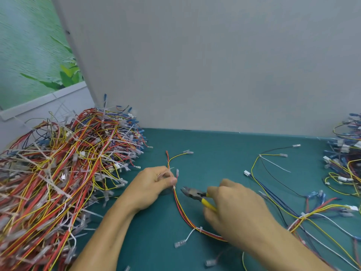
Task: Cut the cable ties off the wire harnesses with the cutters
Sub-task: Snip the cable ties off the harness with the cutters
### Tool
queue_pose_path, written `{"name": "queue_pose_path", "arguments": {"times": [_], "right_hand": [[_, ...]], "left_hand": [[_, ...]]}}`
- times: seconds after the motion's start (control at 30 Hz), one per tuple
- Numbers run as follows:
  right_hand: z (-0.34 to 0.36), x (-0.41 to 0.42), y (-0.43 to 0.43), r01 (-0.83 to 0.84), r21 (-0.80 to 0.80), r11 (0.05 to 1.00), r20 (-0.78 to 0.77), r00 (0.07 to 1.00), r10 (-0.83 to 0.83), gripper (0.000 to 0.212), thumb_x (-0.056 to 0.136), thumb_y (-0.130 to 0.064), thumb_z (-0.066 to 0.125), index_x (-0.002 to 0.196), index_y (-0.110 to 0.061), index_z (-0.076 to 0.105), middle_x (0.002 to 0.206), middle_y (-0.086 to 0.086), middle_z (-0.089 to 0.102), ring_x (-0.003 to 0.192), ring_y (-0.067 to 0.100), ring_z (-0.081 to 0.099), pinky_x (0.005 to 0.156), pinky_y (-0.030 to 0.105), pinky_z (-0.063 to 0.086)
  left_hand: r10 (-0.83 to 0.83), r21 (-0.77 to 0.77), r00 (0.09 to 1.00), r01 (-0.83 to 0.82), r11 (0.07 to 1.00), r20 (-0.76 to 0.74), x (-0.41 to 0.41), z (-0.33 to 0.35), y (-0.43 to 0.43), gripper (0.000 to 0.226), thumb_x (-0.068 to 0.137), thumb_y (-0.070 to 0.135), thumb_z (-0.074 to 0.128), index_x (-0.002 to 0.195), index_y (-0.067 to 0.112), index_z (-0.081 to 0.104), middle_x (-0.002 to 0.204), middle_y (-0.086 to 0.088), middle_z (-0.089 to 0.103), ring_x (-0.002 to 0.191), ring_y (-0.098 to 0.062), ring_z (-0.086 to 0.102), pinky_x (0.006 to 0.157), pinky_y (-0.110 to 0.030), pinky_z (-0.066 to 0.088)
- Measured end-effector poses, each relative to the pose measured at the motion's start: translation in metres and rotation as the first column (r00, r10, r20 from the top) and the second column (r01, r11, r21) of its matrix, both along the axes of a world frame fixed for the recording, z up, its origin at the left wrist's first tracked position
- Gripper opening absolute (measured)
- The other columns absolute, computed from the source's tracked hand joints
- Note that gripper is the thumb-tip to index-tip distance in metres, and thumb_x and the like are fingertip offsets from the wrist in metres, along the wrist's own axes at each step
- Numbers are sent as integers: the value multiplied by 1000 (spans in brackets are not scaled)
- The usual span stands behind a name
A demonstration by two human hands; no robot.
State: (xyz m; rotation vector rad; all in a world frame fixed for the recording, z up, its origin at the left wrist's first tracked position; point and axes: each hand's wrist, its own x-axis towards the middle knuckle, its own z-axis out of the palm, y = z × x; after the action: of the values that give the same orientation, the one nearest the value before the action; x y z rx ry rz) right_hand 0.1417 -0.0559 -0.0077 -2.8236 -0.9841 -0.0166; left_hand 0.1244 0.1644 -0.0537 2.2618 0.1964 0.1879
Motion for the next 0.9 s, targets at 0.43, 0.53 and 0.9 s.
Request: {"name": "queue_pose_path", "arguments": {"times": [0.43, 0.53, 0.9], "right_hand": [[-27, -8, 40, 112, -3, 994, 99, 989, -111, 22, 95, -35, 37, 103, -22, 53, 103, 0, 50, 101, 26, 53, 70, 36, 27], [-31, -7, 42, 108, 13, 994, 105, 989, -108, 20, 95, -31, 38, 102, -21, 54, 101, 1, 51, 97, 27, 54, 66, 34, 28], [-46, -9, 39, 56, 44, 997, 60, 996, -59, 19, 99, -26, 37, 108, -16, 51, 106, 3, 51, 100, 27, 55, 66, 33, 31]], "left_hand": [[65, -35, 998, -64, 997, 27, 2, -5, 3, 23, 85, 31, 68, 71, 15, 62, 45, 11, 37, 48, -5, 29, 49, -24, 22], [66, -50, 997, -65, 997, 33, 1, -5, 2, 23, 86, 30, 68, 72, 12, 62, 46, 11, 35, 49, -7, 28, 50, -26, 21], [66, 123, 988, -83, 989, 140, 1, -8, -14, 32, 85, 19, 67, 61, 19, 47, 54, 7, 48, 54, -7, 39, 53, -20, 31]]}}
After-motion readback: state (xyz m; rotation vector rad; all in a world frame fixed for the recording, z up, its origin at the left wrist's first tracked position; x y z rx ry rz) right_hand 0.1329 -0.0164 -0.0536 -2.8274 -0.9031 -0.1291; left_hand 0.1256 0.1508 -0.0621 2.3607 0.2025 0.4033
